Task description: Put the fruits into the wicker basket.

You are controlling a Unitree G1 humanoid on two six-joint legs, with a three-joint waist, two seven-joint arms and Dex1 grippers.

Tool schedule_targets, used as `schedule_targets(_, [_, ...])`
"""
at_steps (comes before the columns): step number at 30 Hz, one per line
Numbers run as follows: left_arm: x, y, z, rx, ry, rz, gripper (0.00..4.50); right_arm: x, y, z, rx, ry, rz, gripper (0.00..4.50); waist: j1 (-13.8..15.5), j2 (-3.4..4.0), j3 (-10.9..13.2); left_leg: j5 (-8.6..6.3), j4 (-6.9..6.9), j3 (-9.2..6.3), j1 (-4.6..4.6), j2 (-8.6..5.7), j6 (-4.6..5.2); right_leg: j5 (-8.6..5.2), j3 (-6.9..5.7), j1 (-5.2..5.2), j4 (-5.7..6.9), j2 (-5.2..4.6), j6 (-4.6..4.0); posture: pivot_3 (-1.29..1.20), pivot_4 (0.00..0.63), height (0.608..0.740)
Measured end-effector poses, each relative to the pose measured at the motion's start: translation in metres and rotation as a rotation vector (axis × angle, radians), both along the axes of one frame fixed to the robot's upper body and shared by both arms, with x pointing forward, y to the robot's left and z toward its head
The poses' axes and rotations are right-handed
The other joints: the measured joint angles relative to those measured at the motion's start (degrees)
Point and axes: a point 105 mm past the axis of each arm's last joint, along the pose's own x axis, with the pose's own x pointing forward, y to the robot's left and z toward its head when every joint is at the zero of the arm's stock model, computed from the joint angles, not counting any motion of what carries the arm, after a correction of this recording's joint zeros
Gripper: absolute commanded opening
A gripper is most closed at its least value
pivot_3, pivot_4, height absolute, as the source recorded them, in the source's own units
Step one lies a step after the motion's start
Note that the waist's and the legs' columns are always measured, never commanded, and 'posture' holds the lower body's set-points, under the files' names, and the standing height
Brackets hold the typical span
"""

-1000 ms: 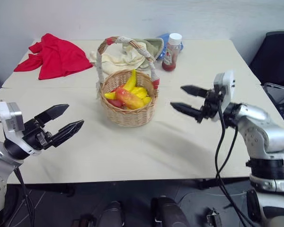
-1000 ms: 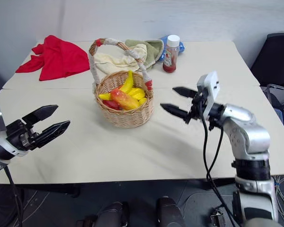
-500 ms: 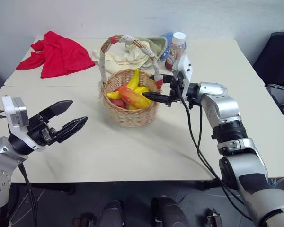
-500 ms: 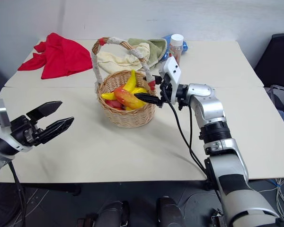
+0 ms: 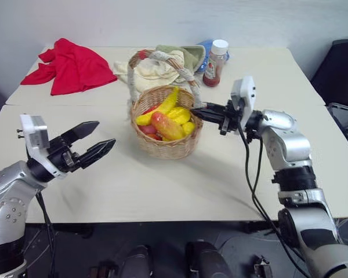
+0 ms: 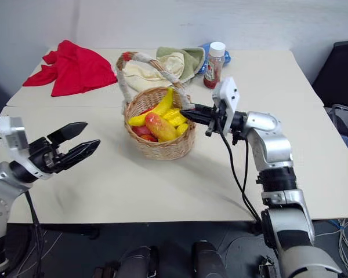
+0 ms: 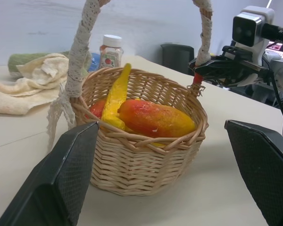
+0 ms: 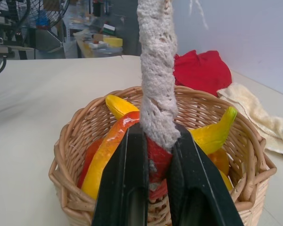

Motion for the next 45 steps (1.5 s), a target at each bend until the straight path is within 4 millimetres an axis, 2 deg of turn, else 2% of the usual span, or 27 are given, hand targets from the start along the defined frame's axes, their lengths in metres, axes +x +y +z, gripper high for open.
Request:
schedule_targets(3, [0.009, -0.007, 0.002, -0.004, -0.013, -0.043, 4.50, -0.011, -0.022, 0.004, 0.052, -0.003, -0.098, 0.14, 0.71, 0.00, 0.00, 0.00, -0.02, 0.00, 0.00, 0.00, 0.00, 0.00, -0.01, 0.00, 0.00, 0.01, 0.00, 0.00, 0.150, 0.740])
schedule_targets(7, [0.017, -0.016, -0.001, -0.007, 0.001, -0.095, 4.50, -0.026, -0.056, 0.027, 0.190, -0.064, -0.272, 0.14, 0.79, 0.00, 0.00, 0.00, -0.02, 0.06, 0.01, 0.00, 0.00, 0.00, 0.01, -0.01, -0.03, 0.02, 0.01, 0.00, 0.150, 0.740])
schedule_targets(11, [0.025, -0.026, -0.004, -0.007, 0.012, -0.159, 4.50, -0.046, -0.106, 0.041, 0.213, -0.132, -0.480, 0.14, 1.07, 0.00, 0.00, 0.00, -0.04, 0.02, 0.01, -0.02, 0.00, 0.00, -0.04, 0.02, -0.09, 0.03, 0.01, 0.00, 0.150, 0.740])
schedule_targets(12, [0.028, -0.027, -0.004, -0.010, 0.012, -0.164, 4.50, -0.049, -0.121, 0.039, 0.209, -0.129, -0.541, 0.14, 1.08, -0.01, 0.00, 0.00, -0.01, 0.03, 0.00, -0.02, 0.01, 0.01, -0.04, 0.04, -0.10, 0.05, 0.02, 0.00, 0.150, 0.740])
schedule_targets(15, [0.034, -0.032, -0.002, -0.014, 0.002, -0.189, 4.50, -0.051, -0.144, 0.029, 0.202, -0.102, -0.635, 0.14, 0.84, 0.00, 0.00, 0.03, 0.00, 0.09, 0.03, -0.03, 0.06, 0.04, 0.03, 0.05, -0.10, 0.07, 0.08, 0.00, 0.150, 0.740])
schedule_targets(18, [0.037, -0.039, -0.001, -0.009, -0.006, -0.217, 4.50, -0.041, -0.177, 0.016, 0.214, -0.091, -0.759, 0.14, 0.49, 0.00, 0.00, 0.04, -0.03, 0.27, 0.17, -0.01, 0.04, 0.06, 0.16, 0.05, -0.06, 0.15, 0.11, 0.00, 0.150, 0.740])
schedule_targets(21, [0.038, -0.042, -0.004, -0.005, -0.001, -0.234, 4.50, -0.028, -0.200, -0.001, 0.222, -0.048, -0.830, 0.14, 0.49, 0.01, 0.01, 0.08, -0.03, 0.35, 0.19, 0.07, -0.01, 0.06, 0.24, 0.03, -0.06, 0.25, 0.11, 0.00, 0.150, 0.740])
schedule_targets(22, [0.039, -0.042, -0.005, -0.006, 0.002, -0.235, 4.50, -0.025, -0.205, -0.006, 0.221, -0.025, -0.839, 0.49, 0.50, 0.02, 0.01, 0.08, -0.03, 0.36, 0.19, 0.07, -0.02, 0.06, 0.25, 0.02, -0.05, 0.25, 0.10, 0.00, 0.150, 0.740])
schedule_targets(25, [0.040, -0.041, -0.006, 0.004, 0.005, -0.230, 4.50, -0.022, -0.216, -0.013, 0.186, 0.016, -0.836, 1.40, 0.50, 0.02, 0.01, 0.08, -0.02, 0.40, 0.21, 0.09, -0.02, 0.06, 0.29, 0.03, -0.07, 0.26, 0.10, 0.00, 0.150, 0.740])
schedule_targets(29, [0.037, -0.035, -0.010, 0.056, -0.006, -0.212, 4.50, -0.022, -0.216, -0.023, 0.148, 0.036, -0.817, 2.67, 0.50, 0.03, 0.01, 0.08, -0.03, 0.44, 0.23, 0.10, -0.02, 0.06, 0.35, 0.02, -0.06, 0.26, 0.11, 0.00, 0.150, 0.740])
schedule_targets(34, [0.026, -0.027, -0.024, 0.141, 0.006, -0.201, 4.50, -0.043, -0.217, -0.027, 0.004, 0.005, -0.807, 4.33, 0.98, 0.04, 0.02, 0.06, -0.04, 0.42, 0.20, 0.10, -0.01, 0.05, 0.32, 0.03, -0.14, 0.22, 0.11, 0.00, 0.150, 0.740])
schedule_targets(35, [0.025, -0.024, -0.027, 0.149, 0.014, -0.193, 4.50, -0.050, -0.219, -0.027, -0.024, -0.009, -0.814, 4.47, 1.09, 0.04, 0.02, 0.05, -0.02, 0.41, 0.18, 0.09, 0.00, 0.06, 0.30, 0.04, -0.16, 0.19, 0.12, 0.00, 0.150, 0.740])
schedule_targets(40, [0.017, -0.015, -0.039, 0.242, 0.022, -0.170, 4.50, -0.082, -0.234, -0.022, -0.116, -0.055, -0.863, 4.47, 1.01, 0.04, 0.02, -0.02, -0.03, 0.40, 0.23, 0.04, 0.11, 0.10, 0.30, 0.13, -0.20, 0.14, 0.19, 0.00, 0.150, 0.740])
schedule_targets(43, [0.012, -0.005, -0.048, 0.304, 0.020, -0.140, 4.50, -0.102, -0.224, -0.036, -0.203, -0.003, -0.781, 4.47, 0.95, 0.05, 0.01, -0.12, -0.11, 0.35, 0.27, 0.06, 0.25, 0.10, 0.27, 0.17, -0.24, 0.17, 0.18, 0.00, 0.150, 0.740])
schedule_targets(45, [0.007, 0.005, -0.062, 0.338, 0.039, -0.096, 4.50, -0.112, -0.212, -0.050, -0.182, 0.071, -0.711, 4.47, 0.45, 0.05, 0.01, -0.16, -0.16, 0.39, 0.34, 0.11, 0.27, 0.09, 0.32, 0.20, -0.25, 0.20, 0.17, 0.00, 0.150, 0.740])
